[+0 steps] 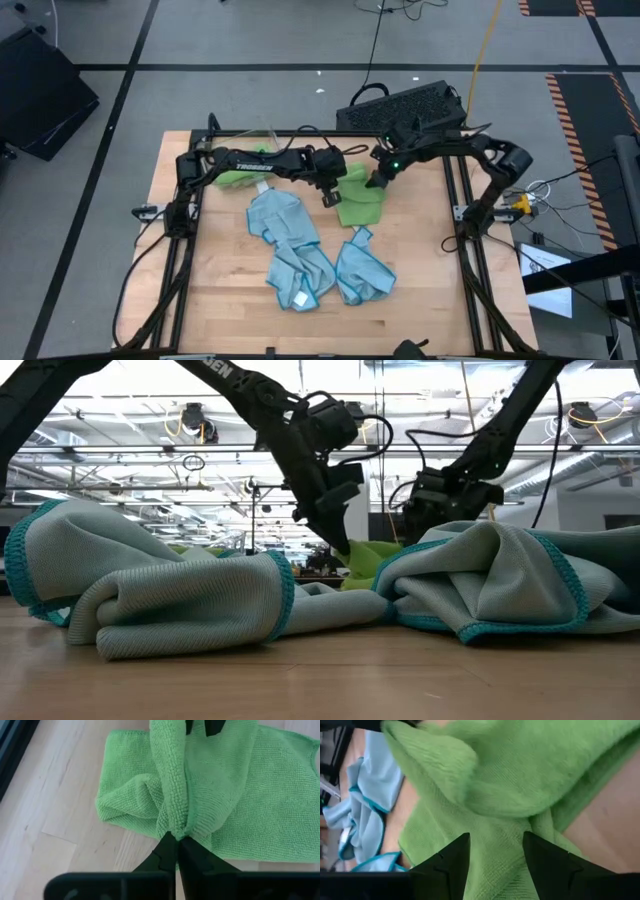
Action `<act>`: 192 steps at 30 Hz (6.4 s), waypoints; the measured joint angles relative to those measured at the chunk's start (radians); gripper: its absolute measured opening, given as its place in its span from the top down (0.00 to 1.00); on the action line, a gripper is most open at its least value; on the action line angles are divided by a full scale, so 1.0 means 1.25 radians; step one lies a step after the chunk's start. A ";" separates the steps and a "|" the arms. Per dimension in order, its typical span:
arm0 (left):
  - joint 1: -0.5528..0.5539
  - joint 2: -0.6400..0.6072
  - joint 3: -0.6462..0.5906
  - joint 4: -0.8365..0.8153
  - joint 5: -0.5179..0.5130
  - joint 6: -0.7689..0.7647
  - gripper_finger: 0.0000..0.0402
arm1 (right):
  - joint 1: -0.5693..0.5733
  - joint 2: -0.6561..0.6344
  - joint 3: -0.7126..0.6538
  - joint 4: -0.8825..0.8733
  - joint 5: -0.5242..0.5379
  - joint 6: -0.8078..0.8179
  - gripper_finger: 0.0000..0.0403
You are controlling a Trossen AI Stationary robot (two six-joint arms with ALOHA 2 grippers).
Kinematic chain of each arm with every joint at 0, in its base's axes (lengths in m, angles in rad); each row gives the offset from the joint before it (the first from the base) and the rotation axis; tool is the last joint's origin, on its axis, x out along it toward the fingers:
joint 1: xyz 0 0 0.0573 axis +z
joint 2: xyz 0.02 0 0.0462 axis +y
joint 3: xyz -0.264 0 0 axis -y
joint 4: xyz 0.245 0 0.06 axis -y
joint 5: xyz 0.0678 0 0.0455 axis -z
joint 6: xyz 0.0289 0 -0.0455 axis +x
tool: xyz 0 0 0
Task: Fold microfiber towels
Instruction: Fold the green microfiber cloth
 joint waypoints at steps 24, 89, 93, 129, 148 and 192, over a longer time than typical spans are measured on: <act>0.001 0.000 0.000 -0.013 -0.001 -0.003 0.98 | -0.013 -0.044 0.000 -0.065 -0.036 0.223 0.93; 0.013 0.000 0.000 -0.017 0.069 0.092 0.99 | 0.089 -0.135 0.000 0.047 0.159 -0.239 0.91; 0.023 0.000 0.000 -0.017 0.069 0.094 0.97 | 0.089 -0.135 0.000 0.061 0.159 -0.249 0.79; 0.032 0.004 0.000 -0.039 0.133 0.262 0.96 | 0.195 -0.269 -0.108 0.208 0.121 -0.188 0.39; 0.008 0.004 0.000 -0.037 0.135 0.369 0.97 | 0.197 -0.248 -0.108 0.150 0.331 -0.398 0.37; 0.003 0.004 0.000 -0.047 0.118 0.423 0.96 | 0.126 -0.136 -0.109 0.314 0.201 0.332 0.97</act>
